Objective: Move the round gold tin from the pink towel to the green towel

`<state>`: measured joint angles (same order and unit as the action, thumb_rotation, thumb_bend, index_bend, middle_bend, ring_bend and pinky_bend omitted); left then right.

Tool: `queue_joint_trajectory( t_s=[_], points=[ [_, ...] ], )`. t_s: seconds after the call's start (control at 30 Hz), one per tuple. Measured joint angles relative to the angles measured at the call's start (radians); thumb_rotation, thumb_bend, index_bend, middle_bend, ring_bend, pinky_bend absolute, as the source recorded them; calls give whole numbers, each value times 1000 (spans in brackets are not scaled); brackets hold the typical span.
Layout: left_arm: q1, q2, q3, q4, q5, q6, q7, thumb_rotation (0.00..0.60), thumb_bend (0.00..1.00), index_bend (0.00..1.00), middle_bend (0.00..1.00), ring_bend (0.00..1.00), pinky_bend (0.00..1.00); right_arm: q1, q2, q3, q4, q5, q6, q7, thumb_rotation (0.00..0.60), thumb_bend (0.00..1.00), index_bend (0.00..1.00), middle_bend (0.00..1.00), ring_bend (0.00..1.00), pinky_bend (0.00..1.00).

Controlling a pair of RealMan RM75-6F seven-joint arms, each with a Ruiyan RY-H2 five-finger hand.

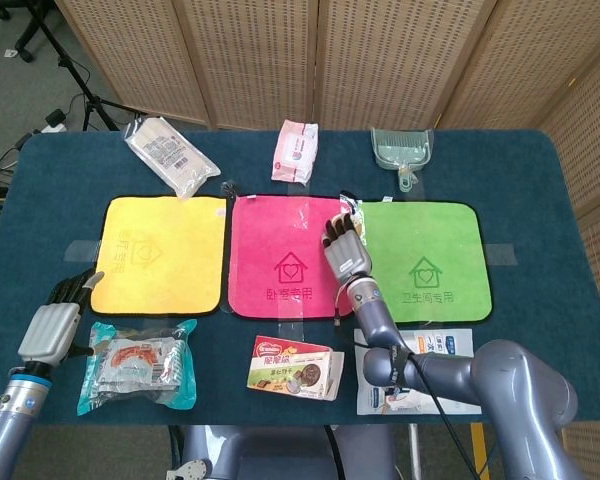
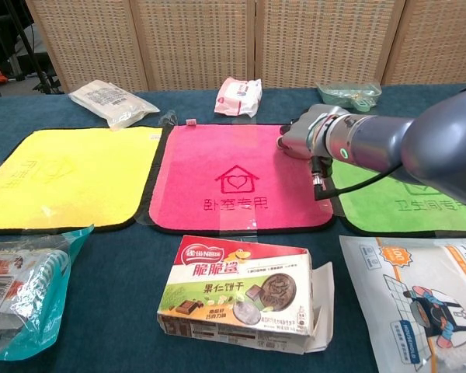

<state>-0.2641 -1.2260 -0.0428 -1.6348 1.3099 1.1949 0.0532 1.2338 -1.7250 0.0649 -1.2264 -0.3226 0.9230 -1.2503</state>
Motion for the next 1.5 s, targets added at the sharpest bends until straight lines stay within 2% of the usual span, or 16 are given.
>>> queue_joint_trajectory(
  t_s=[0.53,0.97,1.27,1.5],
  points=[
    [-1,-1,3,0,9,-1,-5,600,155,35,0,0,0,-6,14,5,20,126,45,-72,600,645,84,0,0,0],
    [-2,2,6,-3,16,-2,-14,600,155,35,0,0,0,-15,27,30,14,218,86,-139,600,646,84,0,0,0],
    [-1,3,6,-3,18,1,-16,600,155,35,0,0,0,-29,32,43,15,257,95,-166,600,625,84,0,0,0],
    [-1,1,4,-1,18,3,-14,600,155,35,0,0,0,-32,39,51,-2,232,94,-157,600,597,84,0,0,0]
  ],
)
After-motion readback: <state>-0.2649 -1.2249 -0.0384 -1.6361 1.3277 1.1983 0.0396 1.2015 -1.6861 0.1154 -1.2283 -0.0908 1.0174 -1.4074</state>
